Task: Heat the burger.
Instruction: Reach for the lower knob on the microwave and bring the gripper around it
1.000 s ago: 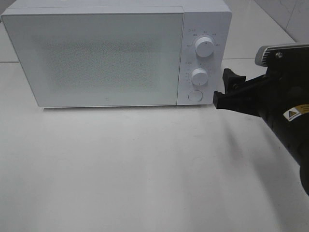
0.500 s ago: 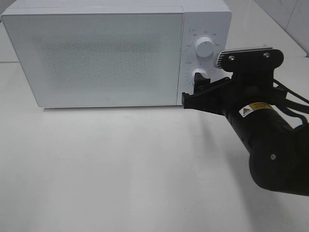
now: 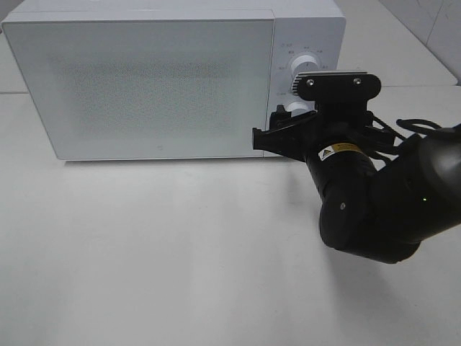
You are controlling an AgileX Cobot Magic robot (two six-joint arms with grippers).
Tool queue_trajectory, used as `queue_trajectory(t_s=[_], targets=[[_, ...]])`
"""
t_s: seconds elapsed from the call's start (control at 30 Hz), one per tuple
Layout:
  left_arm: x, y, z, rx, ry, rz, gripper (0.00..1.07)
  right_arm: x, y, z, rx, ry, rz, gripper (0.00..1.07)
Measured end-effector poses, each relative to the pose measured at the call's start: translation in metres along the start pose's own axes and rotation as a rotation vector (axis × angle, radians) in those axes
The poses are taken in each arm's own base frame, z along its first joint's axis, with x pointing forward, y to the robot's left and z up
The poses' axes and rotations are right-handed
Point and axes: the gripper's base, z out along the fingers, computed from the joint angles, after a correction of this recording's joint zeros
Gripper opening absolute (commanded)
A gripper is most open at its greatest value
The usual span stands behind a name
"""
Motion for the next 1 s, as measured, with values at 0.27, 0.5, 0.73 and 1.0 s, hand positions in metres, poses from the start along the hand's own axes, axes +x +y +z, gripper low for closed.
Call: queue_trajectory(t_s=[0.27,0.5,0.73,1.0], targets=[[0.0,0.0,0.0,0.0,0.0,0.0,0.98,0.007,-0.001,0.022,0.037,0.003,0.018,0.76],[0.0,0.0,0.0,0.0,0.0,0.0,0.98,0.015,-0.001,0.039,0.041,0.003,0.001,0.76],[0.0,0.0,0.0,0.0,0.0,0.0,0.98,0.02,0.004,0.048,0.038,0.001,0.002,0.76],[0.0,0.0,0.0,0.0,0.0,0.0,0.98,0.02,0.003,0.053,0.036,-0.005,0.026,0.76]])
